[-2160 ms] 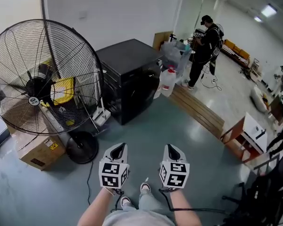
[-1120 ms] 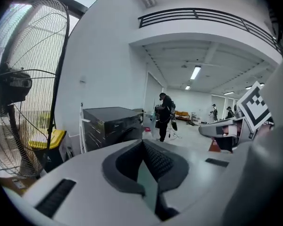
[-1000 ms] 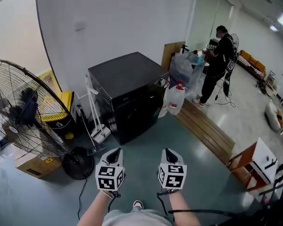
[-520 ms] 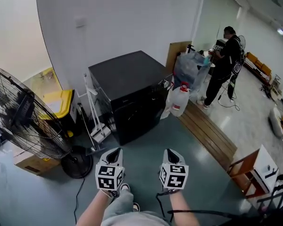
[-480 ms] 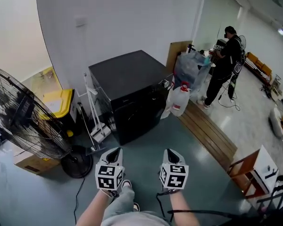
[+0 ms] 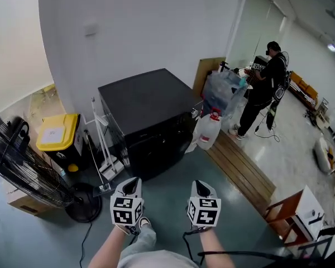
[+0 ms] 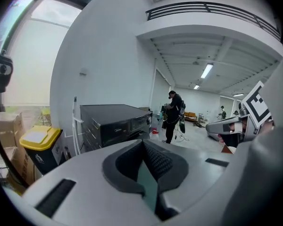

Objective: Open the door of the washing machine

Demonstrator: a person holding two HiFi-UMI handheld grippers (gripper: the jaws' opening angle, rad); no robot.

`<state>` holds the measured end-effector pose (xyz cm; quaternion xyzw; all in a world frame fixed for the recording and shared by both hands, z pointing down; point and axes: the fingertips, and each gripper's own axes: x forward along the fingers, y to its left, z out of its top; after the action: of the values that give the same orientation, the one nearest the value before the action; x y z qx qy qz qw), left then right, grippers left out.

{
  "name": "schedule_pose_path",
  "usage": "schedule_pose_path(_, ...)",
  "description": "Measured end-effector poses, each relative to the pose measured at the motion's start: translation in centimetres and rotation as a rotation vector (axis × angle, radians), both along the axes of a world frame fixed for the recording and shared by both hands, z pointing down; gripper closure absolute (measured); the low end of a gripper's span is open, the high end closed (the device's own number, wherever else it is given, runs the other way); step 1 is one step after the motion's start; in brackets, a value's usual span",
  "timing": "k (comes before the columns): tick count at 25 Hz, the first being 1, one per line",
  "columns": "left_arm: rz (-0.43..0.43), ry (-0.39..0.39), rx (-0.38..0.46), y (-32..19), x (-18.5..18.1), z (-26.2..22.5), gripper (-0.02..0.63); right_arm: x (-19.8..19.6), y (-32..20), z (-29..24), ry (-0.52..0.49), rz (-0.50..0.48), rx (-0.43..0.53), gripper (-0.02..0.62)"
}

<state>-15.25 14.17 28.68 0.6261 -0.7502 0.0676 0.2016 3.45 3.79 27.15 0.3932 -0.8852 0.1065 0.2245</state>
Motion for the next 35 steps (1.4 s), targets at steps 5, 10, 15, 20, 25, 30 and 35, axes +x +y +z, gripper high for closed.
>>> schedule_pose_path(5, 0.008, -0.010, -0.005, -4.0, -2.9, -0.4, 0.601, -2.7, -3.9, -0.9, 0.002, -0.005, 0.010, 0.591)
schedule_pose_path(10, -0.006, -0.013, -0.004, -7.7, -6.0, -0.2, 0.601, -5.3, -8.1, -1.0, 0.010, -0.007, 0.016, 0.591)
schedule_pose_path(15, -0.035, 0.001, -0.010, -10.5, -9.3, 0.4, 0.601, -8.7, -11.1, -0.9, 0.016, -0.032, 0.017, 0.591)
schedule_pose_path(20, -0.041, 0.018, -0.025, -12.8, -11.0, 1.6, 0.601, -10.3, -13.2, -0.3, 0.026, -0.034, 0.011, 0.591)
schedule_pose_path(25, -0.061, 0.040, -0.060, -14.2, -11.4, 3.3, 0.601, -9.8, -15.3, 1.2, 0.044, -0.028, -0.023, 0.591)
schedule_pose_path(30, -0.111, 0.041, -0.070, -15.2, -11.3, 3.6, 0.601, -10.6, -17.8, 2.0, 0.044, -0.078, -0.047, 0.591)
schedule_pose_path(35, -0.178, 0.053, -0.067, -15.5, -10.9, 3.5, 0.601, -11.5, -18.8, 2.0, 0.065, -0.174, -0.042, 0.591)
